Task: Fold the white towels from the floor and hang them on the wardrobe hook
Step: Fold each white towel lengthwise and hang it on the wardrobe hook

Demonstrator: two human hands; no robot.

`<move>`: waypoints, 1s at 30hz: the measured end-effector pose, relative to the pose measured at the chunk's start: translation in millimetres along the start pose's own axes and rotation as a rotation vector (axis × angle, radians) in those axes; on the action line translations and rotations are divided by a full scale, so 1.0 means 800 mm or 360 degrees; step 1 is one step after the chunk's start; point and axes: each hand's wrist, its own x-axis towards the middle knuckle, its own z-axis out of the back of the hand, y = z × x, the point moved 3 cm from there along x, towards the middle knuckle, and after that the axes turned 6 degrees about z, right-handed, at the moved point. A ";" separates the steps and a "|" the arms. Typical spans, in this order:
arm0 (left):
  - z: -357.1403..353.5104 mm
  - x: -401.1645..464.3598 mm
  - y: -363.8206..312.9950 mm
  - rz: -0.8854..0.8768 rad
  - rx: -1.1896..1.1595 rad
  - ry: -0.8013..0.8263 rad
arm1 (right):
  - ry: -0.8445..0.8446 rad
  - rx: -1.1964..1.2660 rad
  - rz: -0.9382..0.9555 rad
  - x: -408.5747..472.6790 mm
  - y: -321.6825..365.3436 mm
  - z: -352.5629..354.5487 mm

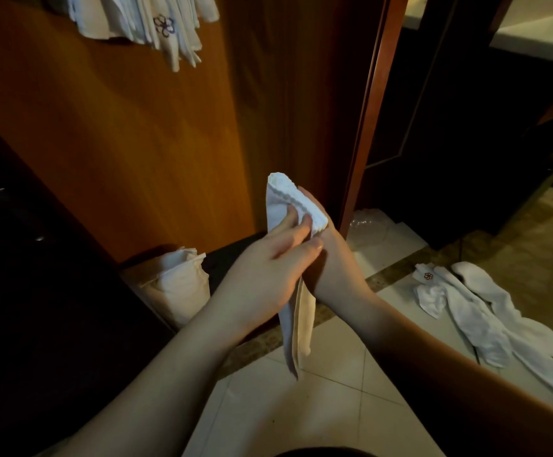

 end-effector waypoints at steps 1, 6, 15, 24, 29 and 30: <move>0.001 0.002 0.000 0.0005 0.0092 0.0001 | -0.0054 0.0011 0.0045 0.002 0.006 0.003; 0.040 0.014 0.000 -0.0264 -0.0067 -0.0353 | -0.0146 0.0247 0.0110 0.020 0.036 0.033; 0.074 0.079 0.013 0.0049 -0.0593 0.0160 | 0.0177 0.1363 0.0007 0.089 0.090 0.100; 0.061 0.087 -0.049 -0.0112 -0.0692 0.0207 | 0.0211 0.1563 -0.0043 0.121 0.108 0.142; 0.075 0.086 -0.074 -0.0103 -0.0804 -0.0006 | 0.0412 0.1683 -0.0210 0.101 0.052 0.103; 0.080 0.087 -0.078 -0.0111 -0.0818 -0.0047 | 0.0428 0.1696 -0.0256 0.095 0.036 0.089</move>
